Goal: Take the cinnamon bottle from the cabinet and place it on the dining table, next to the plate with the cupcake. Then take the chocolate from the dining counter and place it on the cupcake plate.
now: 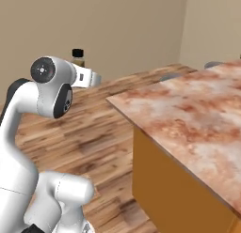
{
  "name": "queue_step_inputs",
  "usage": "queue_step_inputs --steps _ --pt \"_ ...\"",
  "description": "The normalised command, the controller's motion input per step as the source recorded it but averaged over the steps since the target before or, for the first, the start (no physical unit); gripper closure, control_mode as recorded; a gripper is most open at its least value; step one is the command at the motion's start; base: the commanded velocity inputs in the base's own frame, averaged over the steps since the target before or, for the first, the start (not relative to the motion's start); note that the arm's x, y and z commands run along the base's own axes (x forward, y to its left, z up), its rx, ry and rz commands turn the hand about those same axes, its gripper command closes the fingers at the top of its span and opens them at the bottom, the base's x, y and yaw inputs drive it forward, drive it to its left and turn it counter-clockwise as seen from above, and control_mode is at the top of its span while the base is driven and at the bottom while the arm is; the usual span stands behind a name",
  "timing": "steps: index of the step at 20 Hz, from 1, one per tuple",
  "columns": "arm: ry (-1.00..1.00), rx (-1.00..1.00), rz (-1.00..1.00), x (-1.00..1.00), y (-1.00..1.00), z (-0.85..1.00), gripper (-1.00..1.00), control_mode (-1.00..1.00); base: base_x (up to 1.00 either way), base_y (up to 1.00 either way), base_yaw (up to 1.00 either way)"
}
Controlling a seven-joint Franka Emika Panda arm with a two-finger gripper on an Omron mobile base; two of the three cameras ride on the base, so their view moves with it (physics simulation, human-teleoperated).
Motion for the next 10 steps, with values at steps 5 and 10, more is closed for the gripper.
queue_step_inputs --steps 5,10 --pt "0.00 0.00 0.00 0.00 0.00 0.00 1.00 1.00 0.75 0.48 -0.24" --pt "0.00 0.00 0.00 0.00 0.00 0.00 1.00 1.00 0.76 0.46 -0.25"
